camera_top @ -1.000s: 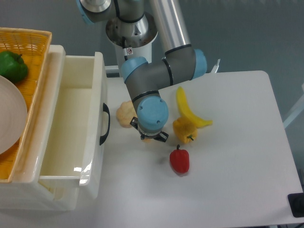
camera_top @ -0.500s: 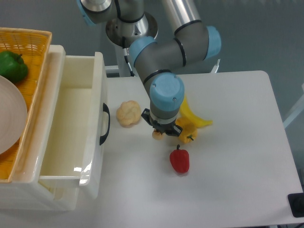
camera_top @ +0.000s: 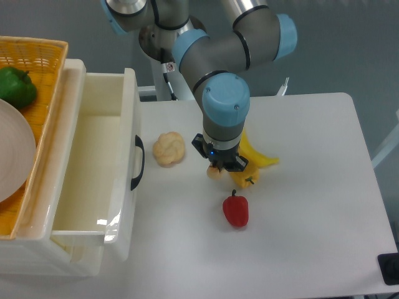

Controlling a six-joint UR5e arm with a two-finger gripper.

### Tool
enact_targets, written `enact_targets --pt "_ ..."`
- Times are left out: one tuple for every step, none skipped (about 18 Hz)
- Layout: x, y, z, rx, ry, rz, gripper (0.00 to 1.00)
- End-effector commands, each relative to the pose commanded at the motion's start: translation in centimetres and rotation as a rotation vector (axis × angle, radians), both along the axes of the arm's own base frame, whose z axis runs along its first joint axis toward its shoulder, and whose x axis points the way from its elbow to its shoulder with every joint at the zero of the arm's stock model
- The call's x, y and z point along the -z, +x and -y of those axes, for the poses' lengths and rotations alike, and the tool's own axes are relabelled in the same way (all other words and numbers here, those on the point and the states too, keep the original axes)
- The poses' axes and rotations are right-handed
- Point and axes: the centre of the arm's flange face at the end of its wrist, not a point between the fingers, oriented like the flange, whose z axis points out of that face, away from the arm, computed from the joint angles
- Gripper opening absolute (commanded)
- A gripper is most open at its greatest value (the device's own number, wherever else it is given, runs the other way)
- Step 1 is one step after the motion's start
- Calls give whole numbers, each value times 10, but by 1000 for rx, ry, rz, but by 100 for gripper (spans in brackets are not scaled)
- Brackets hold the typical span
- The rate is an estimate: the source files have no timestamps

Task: Pick up the square bread
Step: 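Lift the rectangular bread and carry it toward the yellow pepper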

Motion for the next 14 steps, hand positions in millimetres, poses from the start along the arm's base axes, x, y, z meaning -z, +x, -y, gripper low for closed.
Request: enact_targets --pt "0 0 0 0 1 1 0" --pt "1 0 1 -1 -3 1 0" --pt "3 0 3 -3 -6 5 0" --pt "4 0 3 -3 -7 6 0" --pt "3 0 3 -3 -5 4 0" --pt "3 0 4 -5 -6 5 0" --pt "3 -1 4 -6 -5 6 0" --pt "-1 -4 9 -14 -1 1 0" --pt "-3 -3 9 -14 2 0 0" --pt "-4 -3 9 -14 3 -1 0" --pt "-4 -4 10 -17 3 -1 0" --pt "-5 -3 10 -17 5 -2 0" --pt "-5 -4 10 -19 7 -2 0" --pt "-6 -6 12 -25 13 1 0"
